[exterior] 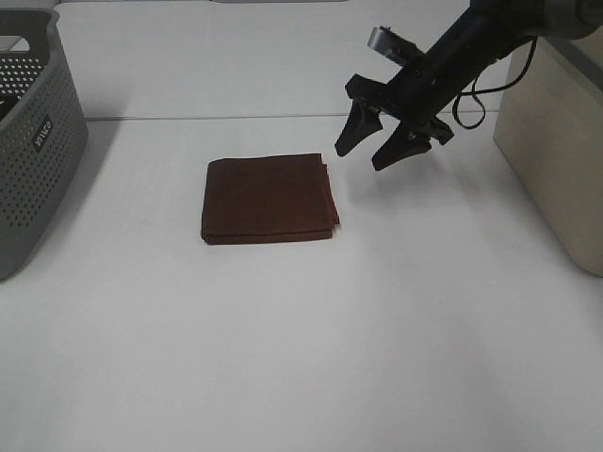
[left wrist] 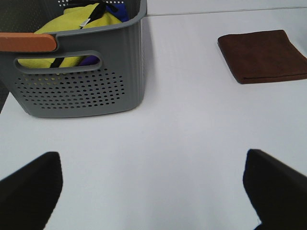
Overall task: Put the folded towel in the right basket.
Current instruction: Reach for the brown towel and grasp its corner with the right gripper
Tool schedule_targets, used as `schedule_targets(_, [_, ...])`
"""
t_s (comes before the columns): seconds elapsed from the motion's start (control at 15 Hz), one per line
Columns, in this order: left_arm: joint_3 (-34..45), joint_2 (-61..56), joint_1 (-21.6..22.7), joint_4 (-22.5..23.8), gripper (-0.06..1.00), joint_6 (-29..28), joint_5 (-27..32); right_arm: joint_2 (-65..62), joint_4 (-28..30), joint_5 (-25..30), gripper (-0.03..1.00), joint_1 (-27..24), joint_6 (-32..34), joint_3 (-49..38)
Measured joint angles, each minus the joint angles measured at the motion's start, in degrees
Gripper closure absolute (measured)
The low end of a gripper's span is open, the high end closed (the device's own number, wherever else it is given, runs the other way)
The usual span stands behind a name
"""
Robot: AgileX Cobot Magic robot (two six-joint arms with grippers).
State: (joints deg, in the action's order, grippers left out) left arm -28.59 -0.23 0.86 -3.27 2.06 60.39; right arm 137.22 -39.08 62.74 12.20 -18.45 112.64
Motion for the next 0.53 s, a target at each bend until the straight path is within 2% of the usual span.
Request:
schedule_targets(0.27, [0.0,0.0,0.0,0.0,-0.02,0.0,0.0,7.4,-3.9,0.0,0.33,0.0,-0.1,2.9])
schedule_targets(0.53, [0.0,0.0,0.0,0.0,-0.02,0.0,0.0,9.5,-6.6,-1.5,0.33,1.0,-0.4,3.4])
